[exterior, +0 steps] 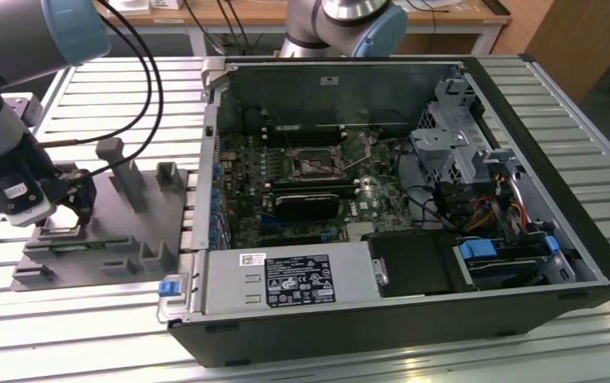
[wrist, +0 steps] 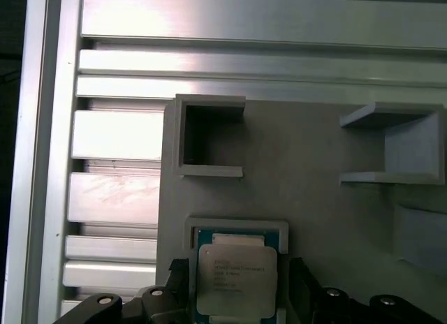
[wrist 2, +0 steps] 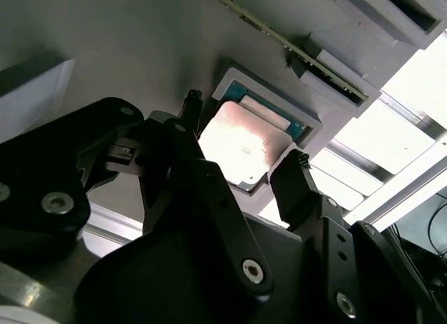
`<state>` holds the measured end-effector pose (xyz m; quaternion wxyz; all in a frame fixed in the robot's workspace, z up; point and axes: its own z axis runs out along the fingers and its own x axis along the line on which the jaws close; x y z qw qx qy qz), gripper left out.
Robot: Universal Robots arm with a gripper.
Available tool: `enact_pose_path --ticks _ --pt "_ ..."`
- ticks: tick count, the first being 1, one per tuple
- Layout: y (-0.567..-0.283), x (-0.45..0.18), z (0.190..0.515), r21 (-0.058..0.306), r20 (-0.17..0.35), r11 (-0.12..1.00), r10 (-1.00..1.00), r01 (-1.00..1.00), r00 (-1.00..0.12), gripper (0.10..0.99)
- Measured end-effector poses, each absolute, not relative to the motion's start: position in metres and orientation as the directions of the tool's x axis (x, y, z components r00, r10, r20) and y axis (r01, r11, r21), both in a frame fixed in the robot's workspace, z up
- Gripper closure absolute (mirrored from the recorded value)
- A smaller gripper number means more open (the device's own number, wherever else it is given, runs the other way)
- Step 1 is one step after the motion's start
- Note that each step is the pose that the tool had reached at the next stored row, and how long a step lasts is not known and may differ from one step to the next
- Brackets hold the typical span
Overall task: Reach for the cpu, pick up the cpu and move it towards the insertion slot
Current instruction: 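Pick up the cpu and move it towards the insertion slot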
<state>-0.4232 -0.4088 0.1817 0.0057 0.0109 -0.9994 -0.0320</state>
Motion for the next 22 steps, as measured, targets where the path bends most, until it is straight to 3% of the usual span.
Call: enact_pose_path --ticks 2,3,5,16,18,19,22 --pt "-0.4084 -0.4233 0.1812 0.065 0.011 0.998 -0.023 -0.022 -1.0 0.424" --pt "-0.4084 -0.4234 0.1811 0.065 0.011 0.998 -0.023 -0.022 -1.0 0.49" --pt "-0.4083 -0.4235 0.1811 0.066 0.011 0.998 -0.023 -0.022 -1.0 0.541" --pt "-0.4082 -0.4234 0.1821 0.066 0.01 0.998 -0.023 -0.022 -1.0 0.541" --pt "-0.4082 -0.4235 0.1835 0.066 0.01 0.998 -0.023 -0.022 -1.0 0.529" --pt "-0.4082 -0.4235 0.1844 0.066 0.01 0.998 -0.023 -0.022 -1.0 0.467" --pt "-0.4082 -0.4234 0.1845 0.067 0.01 0.998 -0.023 -0.022 -1.0 0.467"
